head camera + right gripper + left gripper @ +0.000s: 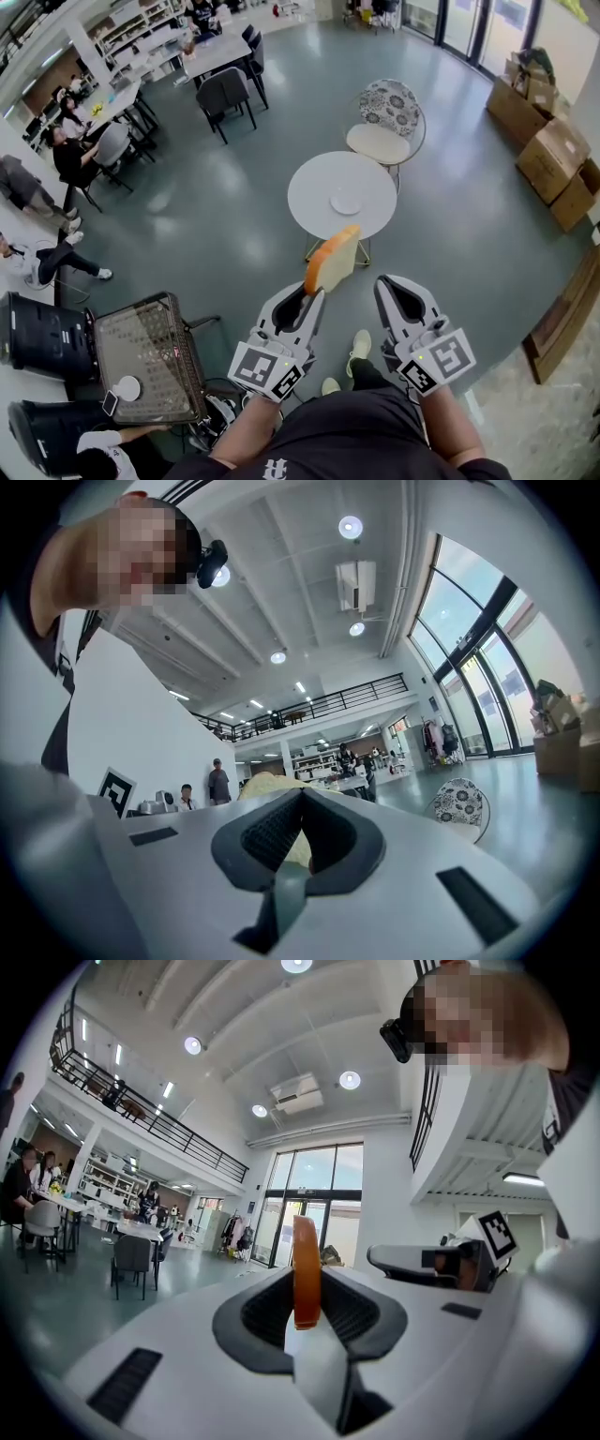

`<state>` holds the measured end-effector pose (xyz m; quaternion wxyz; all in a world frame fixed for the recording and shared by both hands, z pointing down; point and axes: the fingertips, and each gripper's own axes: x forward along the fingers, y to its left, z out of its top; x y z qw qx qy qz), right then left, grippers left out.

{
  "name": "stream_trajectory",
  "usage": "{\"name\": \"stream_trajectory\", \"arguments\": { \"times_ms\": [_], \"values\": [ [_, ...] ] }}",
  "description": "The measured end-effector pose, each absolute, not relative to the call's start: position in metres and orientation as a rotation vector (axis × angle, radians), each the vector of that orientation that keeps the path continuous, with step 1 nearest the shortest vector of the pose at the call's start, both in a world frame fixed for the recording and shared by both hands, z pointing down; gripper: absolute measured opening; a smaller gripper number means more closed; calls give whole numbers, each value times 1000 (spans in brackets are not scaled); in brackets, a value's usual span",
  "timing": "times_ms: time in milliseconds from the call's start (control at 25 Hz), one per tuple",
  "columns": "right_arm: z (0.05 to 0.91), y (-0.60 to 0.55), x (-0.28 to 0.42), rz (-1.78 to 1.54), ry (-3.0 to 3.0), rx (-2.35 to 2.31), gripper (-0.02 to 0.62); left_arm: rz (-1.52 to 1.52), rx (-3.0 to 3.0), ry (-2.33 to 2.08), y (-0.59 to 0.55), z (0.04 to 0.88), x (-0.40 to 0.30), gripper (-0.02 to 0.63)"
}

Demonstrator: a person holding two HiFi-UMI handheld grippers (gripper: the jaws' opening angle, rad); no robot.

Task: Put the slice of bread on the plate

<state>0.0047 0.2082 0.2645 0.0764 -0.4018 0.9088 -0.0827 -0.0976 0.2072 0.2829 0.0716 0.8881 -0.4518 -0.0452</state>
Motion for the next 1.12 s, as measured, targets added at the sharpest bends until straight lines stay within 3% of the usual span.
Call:
{"name": "stream_trajectory", "arguments": {
  "times_ms": [1120],
  "values": [
    [275, 2, 84, -351, 2709, -1135, 2, -37, 2581, -1336, 3, 305, -16, 92]
  ]
}}
